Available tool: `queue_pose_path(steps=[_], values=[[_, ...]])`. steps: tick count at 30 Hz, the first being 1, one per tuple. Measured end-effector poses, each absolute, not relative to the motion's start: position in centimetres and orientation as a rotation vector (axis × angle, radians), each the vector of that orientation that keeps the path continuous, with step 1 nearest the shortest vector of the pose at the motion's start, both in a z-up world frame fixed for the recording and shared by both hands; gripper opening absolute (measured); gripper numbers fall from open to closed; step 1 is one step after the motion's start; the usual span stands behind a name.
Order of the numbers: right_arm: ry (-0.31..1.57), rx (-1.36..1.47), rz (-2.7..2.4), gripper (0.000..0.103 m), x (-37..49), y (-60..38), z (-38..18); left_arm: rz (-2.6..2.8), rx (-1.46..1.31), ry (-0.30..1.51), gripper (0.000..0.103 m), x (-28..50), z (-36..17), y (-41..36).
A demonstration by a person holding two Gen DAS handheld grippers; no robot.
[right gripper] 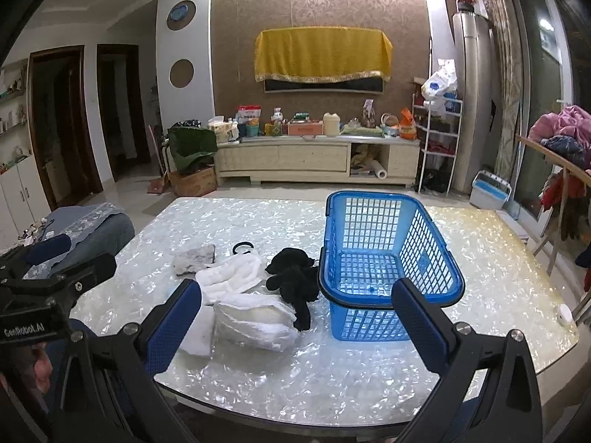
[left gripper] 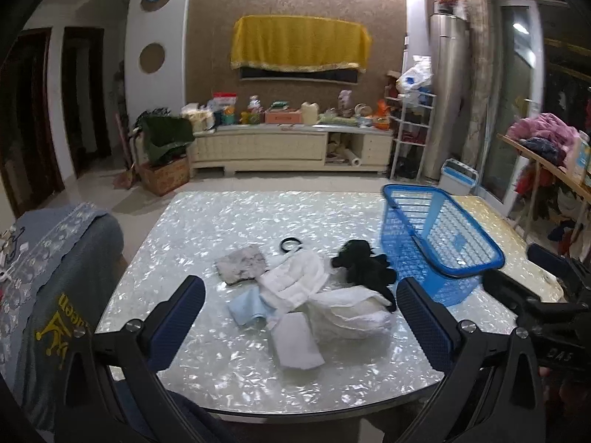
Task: Organize soft objects
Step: 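Reach the right gripper to the folded white towel and grasp it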
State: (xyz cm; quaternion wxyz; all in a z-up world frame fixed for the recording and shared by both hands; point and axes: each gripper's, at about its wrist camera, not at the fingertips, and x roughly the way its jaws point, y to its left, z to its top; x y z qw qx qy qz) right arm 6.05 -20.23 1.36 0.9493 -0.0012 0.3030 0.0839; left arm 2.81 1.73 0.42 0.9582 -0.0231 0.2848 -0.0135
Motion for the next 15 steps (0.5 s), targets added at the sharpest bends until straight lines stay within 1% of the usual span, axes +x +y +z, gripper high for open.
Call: queue_pose_path(steps=[4, 9, 15], values=[[0.661, 0.013, 0.180, 0.103, 7.5, -20.4, 1.8, -0.021, -0.102, 0.614, 0.103, 4.1, 0.9, 4.0], [0.728, -0.011, 0.212, 0.103, 9.8, -19.4, 1.8, -0.017, -0.058, 0.677, 0.103, 6.0, 1.0, 5.6], [0.790, -0.068, 0.324, 0.103, 12.9, -15.8, 1.0, -0.037, 0.005, 0.744, 0.103, 8.0, -0.3, 6.9]])
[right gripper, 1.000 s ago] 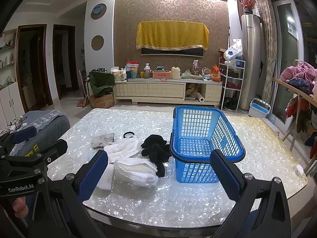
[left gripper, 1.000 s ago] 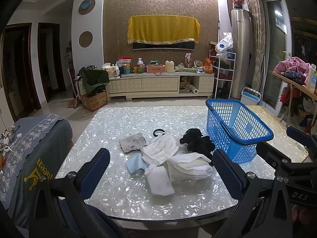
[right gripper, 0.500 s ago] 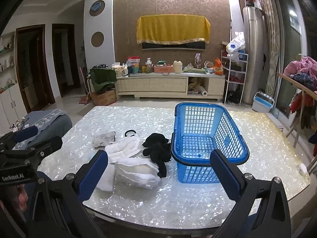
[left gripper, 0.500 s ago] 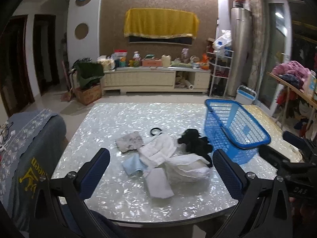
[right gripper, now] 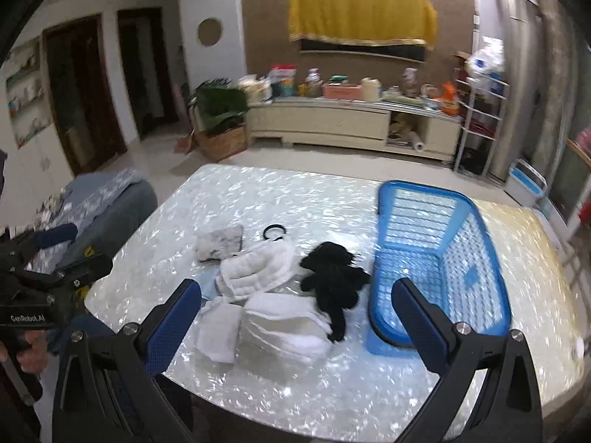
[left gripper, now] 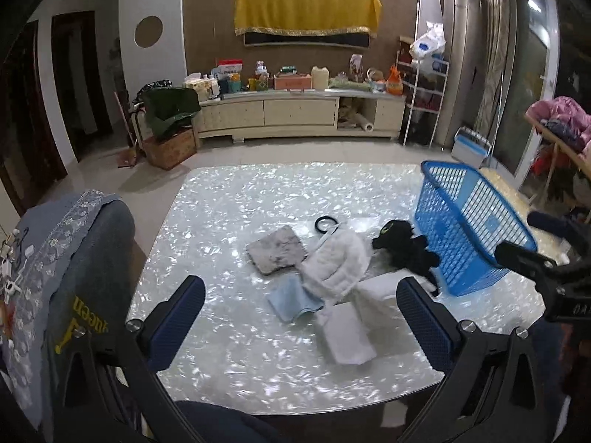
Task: Organize soft objects
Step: 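Reach the right gripper to the folded white towel and grasp it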
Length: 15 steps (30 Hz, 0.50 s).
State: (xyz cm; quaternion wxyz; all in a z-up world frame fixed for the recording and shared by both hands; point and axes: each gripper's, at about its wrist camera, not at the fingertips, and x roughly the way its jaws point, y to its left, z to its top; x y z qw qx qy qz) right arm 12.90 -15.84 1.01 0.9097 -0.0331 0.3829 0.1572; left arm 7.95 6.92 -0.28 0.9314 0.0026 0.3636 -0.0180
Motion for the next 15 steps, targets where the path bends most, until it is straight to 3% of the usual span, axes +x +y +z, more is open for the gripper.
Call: queue_pose_path(steps=[6, 15], values=[[0.890, -0.162, 0.408, 0.102, 15.9, -12.3, -1.5, -0.046, -0.022, 0.822, 0.103, 9.9, -2.5, 8.9], [1.086, -0.317, 0.545, 0.083, 18.4, -9.6, -8.3, -0.072, -0.005, 0.936, 0.103, 11.8, -7.3, 10.2]])
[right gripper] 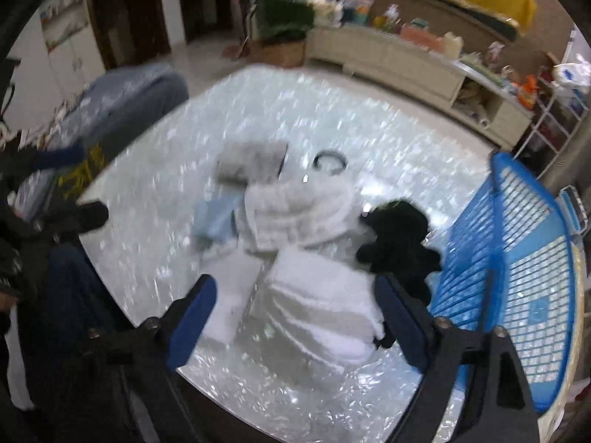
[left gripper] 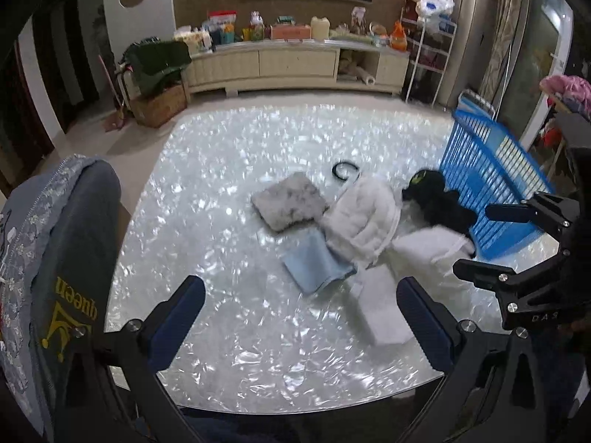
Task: Organize soft objects
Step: 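Reach the right gripper to the folded white towel and grasp it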
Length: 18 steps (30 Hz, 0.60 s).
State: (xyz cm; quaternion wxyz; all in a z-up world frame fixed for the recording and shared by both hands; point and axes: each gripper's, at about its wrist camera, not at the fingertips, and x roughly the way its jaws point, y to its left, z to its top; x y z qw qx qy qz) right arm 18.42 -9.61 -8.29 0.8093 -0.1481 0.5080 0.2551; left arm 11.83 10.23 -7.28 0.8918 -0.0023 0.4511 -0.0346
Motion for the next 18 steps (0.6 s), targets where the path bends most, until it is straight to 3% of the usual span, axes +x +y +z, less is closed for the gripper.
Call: queue_pose_path(steps=[14, 18], values=[[1.271, -0.409, 0.625, 0.053, 19.9, -9.7, -15.1, -0.109, -0.015, 1.042, 0.103, 13.5, -12.6, 9.5], [1.299, -0.414, 0.630, 0.052, 19.8, -9.8, -16.2, -0.119, -0.009, 1.053, 0.103, 13.9, -13.4, 9.2]])
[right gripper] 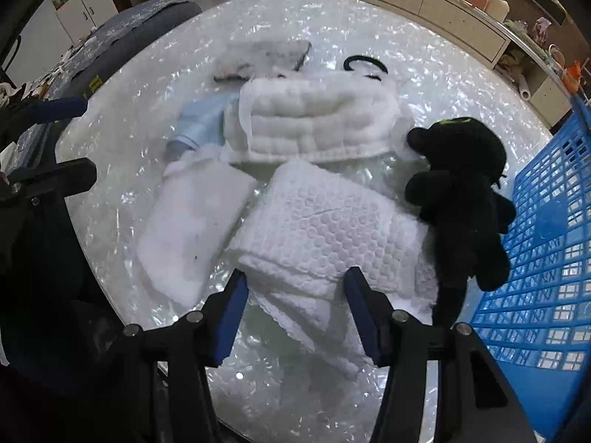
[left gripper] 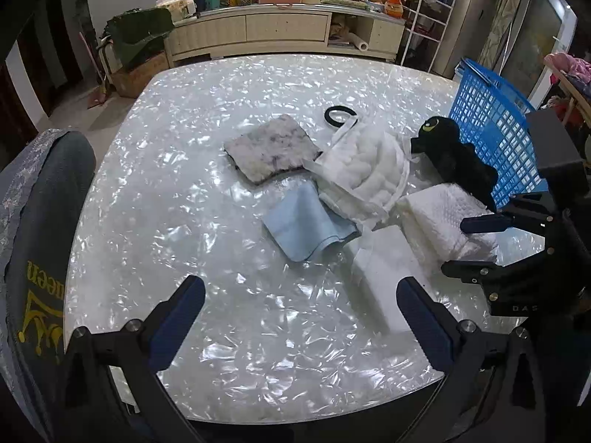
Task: Organize soft objects
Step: 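Reach the right gripper to the folded white towel and grasp it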
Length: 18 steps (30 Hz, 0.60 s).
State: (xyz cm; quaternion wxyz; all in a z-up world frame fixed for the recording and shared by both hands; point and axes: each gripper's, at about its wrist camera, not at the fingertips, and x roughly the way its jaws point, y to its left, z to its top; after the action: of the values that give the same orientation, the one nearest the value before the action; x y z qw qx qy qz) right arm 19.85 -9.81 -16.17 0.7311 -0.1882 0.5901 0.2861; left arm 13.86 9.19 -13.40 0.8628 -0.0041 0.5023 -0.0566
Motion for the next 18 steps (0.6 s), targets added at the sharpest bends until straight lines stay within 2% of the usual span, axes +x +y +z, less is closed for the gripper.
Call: queue_pose_path(steps=[4, 10, 14, 16, 18], values=[[1.308, -0.435, 0.643, 0.056, 19.9, -9.7, -16.8, -0.133, -0.004, 1.054, 0.103, 14.0, -13.7, 9.0], [1.314, -0.482, 0.666, 0.069, 19.3, -9.3, -17.4, -0.136, -0.020, 1.061, 0.103, 14.5, -14.3, 9.3], [1.304, -0.545, 0.634, 0.069, 18.9, -8.3, -17.9, -0.128, -0.025, 1.066, 0.103, 14.6, -14.6, 9.5], [1.305, -0.538, 0.625, 0.064, 19.0, -8.5, -17.8, -0.126, -0.027, 1.068, 0.103, 14.6, -14.7, 9.6], [1.297, -0.531, 0.588, 0.047, 19.4, -9.0, -17.6, -0.126, -0.032, 1.068, 0.103, 14.6, -14.7, 9.8]])
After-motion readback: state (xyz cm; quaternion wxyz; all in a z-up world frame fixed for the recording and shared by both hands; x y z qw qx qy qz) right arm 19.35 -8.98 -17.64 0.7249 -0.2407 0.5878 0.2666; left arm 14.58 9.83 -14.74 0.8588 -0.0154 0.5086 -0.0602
